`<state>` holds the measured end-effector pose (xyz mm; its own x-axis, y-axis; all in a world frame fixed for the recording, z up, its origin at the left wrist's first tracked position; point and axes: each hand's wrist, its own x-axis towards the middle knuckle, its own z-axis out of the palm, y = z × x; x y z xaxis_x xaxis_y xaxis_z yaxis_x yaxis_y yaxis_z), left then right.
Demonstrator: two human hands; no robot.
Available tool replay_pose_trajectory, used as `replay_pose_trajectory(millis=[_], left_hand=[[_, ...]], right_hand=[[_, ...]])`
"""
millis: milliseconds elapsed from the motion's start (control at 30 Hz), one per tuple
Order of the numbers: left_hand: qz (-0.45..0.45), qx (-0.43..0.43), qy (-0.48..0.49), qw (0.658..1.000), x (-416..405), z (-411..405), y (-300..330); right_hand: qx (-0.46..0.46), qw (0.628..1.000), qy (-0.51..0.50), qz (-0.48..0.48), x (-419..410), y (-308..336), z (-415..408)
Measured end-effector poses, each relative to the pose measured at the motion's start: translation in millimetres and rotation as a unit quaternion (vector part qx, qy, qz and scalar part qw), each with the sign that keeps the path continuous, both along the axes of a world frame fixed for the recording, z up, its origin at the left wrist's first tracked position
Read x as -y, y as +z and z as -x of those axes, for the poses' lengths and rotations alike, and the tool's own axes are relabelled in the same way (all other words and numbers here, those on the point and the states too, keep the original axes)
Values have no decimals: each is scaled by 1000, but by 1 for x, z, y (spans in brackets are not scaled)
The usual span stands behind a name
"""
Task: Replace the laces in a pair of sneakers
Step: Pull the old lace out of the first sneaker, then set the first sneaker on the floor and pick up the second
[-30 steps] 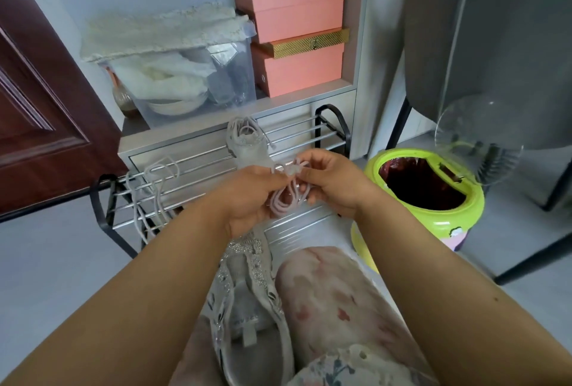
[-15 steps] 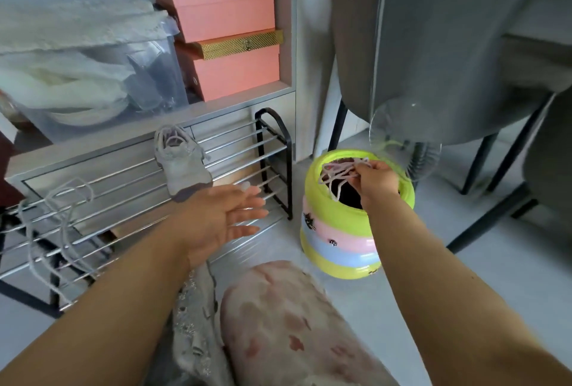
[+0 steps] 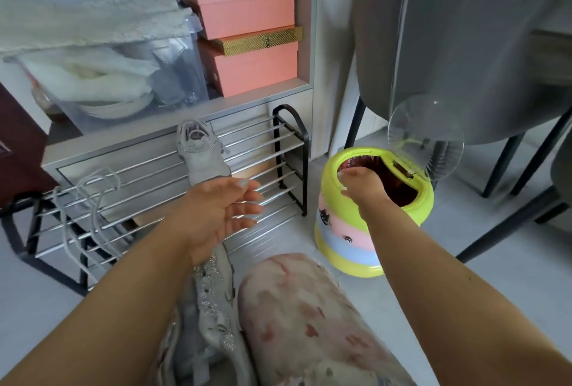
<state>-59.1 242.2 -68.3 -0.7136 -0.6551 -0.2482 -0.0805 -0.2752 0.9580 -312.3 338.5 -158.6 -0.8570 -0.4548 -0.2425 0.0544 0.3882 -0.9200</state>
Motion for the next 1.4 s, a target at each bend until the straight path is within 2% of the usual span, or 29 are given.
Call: replay_pose_trajectory(millis=[200, 333, 433, 500, 567, 633, 800, 900, 1067, 1200, 1400], left_hand=[[62, 21, 46, 997, -3, -35, 13], [153, 103, 103, 977, -5, -64, 19], [283, 220, 63, 931, -15, -93, 21], [347, 261, -25, 900, -22, -113, 20], [365, 291, -113, 877, -25, -127, 17], [350, 308, -156, 871, -26, -135, 13], [302, 305, -156, 890, -31, -138, 11], [292, 299, -141, 897, -32, -137, 9], [317, 306, -155, 884, -33, -142, 14], [339, 321, -128, 875, -20, -140, 15], [341, 325, -71, 879, 15, -132, 7]], right_hand=[[32, 982, 150, 114, 31, 45, -83], [-23, 959, 265, 96, 42, 69, -132], [-61, 902, 423, 55, 35, 83, -164], [-73, 840, 538, 13, 25, 92, -179], [-82, 784, 614, -37, 17, 99, -188], [-87, 752, 649, -71, 12, 101, -193], [-78, 717, 681, -128, 9, 98, -200], [-92, 716, 678, -138, 8, 98, -202], [-113, 718, 674, -133, 8, 98, -201], [-139, 735, 649, -138, 22, 98, -201], [-158, 767, 600, -163, 60, 102, -203]])
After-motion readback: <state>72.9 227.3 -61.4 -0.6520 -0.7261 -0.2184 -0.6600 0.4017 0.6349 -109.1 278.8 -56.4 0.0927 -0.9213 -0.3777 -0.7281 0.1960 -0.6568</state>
